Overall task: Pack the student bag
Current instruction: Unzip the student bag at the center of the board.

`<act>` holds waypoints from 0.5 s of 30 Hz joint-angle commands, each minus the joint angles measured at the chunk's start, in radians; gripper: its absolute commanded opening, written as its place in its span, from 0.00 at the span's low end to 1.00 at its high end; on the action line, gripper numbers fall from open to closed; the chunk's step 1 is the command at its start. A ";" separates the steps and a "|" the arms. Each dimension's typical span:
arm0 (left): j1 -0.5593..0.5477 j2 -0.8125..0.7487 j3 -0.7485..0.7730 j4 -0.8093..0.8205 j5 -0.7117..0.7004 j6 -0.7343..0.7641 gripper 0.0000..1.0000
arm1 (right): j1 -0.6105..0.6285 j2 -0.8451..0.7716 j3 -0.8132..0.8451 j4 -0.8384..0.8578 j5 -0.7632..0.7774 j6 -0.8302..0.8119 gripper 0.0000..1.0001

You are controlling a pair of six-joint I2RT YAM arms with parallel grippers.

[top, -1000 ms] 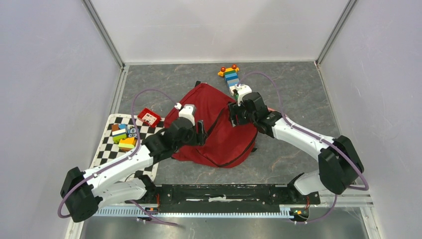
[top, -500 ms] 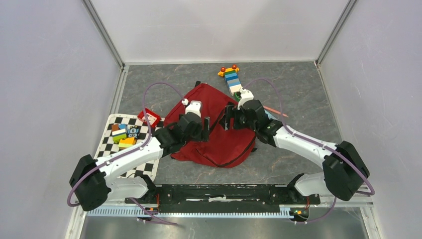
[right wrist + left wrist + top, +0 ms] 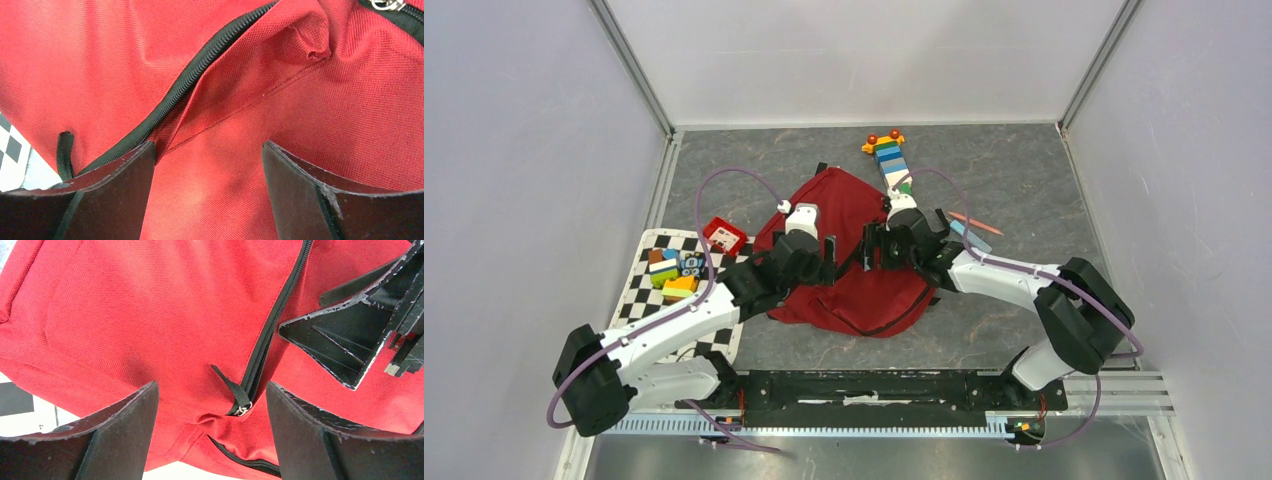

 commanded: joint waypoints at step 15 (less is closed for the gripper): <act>-0.039 0.299 0.161 0.196 -0.135 0.259 0.97 | 0.008 -0.073 -0.196 0.065 0.056 0.090 0.83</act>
